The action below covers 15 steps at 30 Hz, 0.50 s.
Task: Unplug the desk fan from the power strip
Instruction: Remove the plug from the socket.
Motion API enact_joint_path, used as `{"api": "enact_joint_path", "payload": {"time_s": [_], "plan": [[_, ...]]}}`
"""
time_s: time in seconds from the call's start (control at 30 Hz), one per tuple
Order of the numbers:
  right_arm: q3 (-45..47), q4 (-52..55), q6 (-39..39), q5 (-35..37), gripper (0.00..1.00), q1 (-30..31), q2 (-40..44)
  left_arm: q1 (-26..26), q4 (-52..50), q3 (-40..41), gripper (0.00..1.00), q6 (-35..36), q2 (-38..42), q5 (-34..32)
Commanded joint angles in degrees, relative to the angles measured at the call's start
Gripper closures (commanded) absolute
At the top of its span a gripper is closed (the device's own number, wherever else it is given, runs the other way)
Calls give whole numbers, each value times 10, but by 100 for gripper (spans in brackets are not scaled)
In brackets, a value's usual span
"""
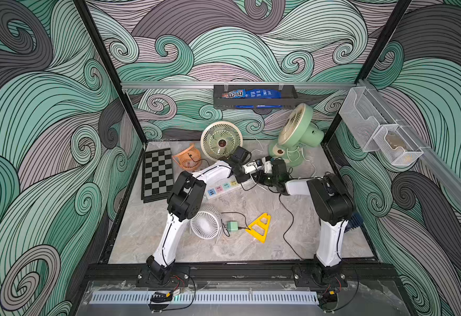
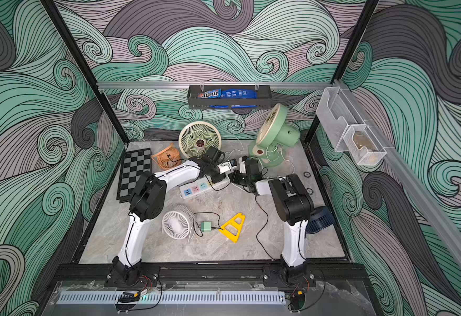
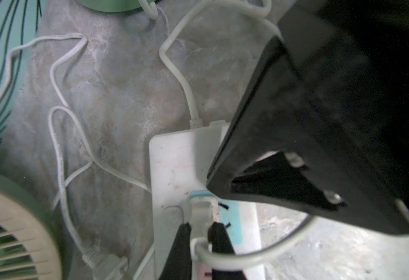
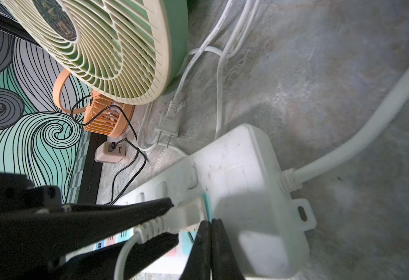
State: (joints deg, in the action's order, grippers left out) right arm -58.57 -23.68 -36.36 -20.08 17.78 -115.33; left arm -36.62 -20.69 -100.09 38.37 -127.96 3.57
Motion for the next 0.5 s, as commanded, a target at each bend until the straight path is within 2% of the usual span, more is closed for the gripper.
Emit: {"api": "enact_joint_path", "payload": {"time_s": [0.0,0.17,0.23,0.37,0.47], "plan": [[22,66,-2,17,90,4,-26,-9,10,12,100,40,5,-48],[22,65,-3,16,90,5,-26,25,-101,-80,100,-50,-28,45],[22,66,-1,16,90,5,-26,32,-124,-105,100,-65,-36,62],[19,68,-1,16,90,7,-28,24,-99,-75,100,-16,-18,57],[19,69,0,16,90,7,-28,4,-12,-3,100,17,13,-8]]}}
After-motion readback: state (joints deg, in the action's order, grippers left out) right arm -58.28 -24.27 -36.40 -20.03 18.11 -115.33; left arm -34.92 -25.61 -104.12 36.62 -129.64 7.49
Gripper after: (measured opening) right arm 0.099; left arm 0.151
